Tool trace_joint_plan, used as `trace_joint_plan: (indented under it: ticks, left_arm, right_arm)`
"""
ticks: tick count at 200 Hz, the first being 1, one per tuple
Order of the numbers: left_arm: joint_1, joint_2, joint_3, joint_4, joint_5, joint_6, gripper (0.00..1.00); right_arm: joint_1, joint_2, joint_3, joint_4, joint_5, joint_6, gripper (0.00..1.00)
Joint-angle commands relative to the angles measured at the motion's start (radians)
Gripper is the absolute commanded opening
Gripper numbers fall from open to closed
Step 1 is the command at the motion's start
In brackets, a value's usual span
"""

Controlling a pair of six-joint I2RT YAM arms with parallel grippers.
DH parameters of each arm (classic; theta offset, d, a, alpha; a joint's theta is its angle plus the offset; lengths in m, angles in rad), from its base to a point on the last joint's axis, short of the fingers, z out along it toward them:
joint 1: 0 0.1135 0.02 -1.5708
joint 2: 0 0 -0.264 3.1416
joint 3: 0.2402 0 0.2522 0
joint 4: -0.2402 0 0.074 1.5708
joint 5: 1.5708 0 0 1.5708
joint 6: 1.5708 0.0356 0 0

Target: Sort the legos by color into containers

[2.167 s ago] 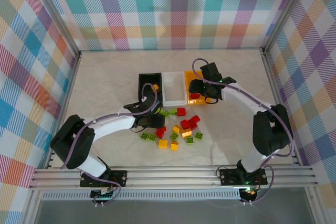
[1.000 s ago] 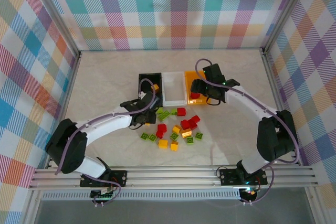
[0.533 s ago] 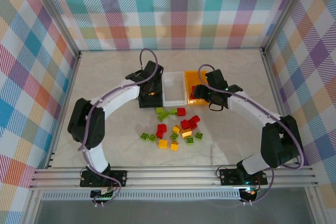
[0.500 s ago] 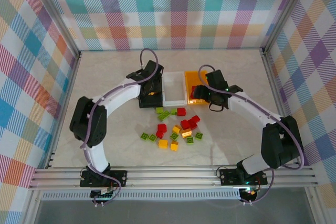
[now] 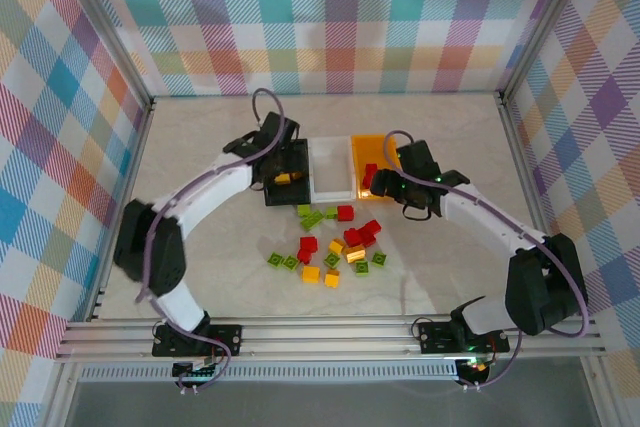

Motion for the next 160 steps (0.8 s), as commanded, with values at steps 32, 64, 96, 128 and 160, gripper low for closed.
trace_joint_plan:
  ticks: [32,64,96,128,160]
  left_arm:
    - [-0.083,-0.322,-0.364,-0.059,0.173,-0.138,0.86]
    - [-0.133,-0.455,-0.571,-0.087,0.255,-0.228,0.85]
    - [-0.159,-0.521,-0.698,-0.063,0.266,-0.268,0.74]
    - [-0.159,-0.485,-0.727,0.001,0.241,-0.256,0.71]
    - [-0.144,-0.394,-0.706,0.008,0.211,-0.228,0.63]
  right_arm:
    - [0.002,-0.056,-0.063,0.003,-0.048,0.034,0.82]
    - [0.003,-0.061,-0.085,0.017,-0.054,0.037,0.82]
    - [0.002,-0.056,-0.098,0.029,-0.054,0.039,0.83]
    - [0.003,-0.055,-0.099,0.029,-0.049,0.035,0.83]
    - [0.003,-0.063,-0.100,0.021,-0.032,0.029,0.83]
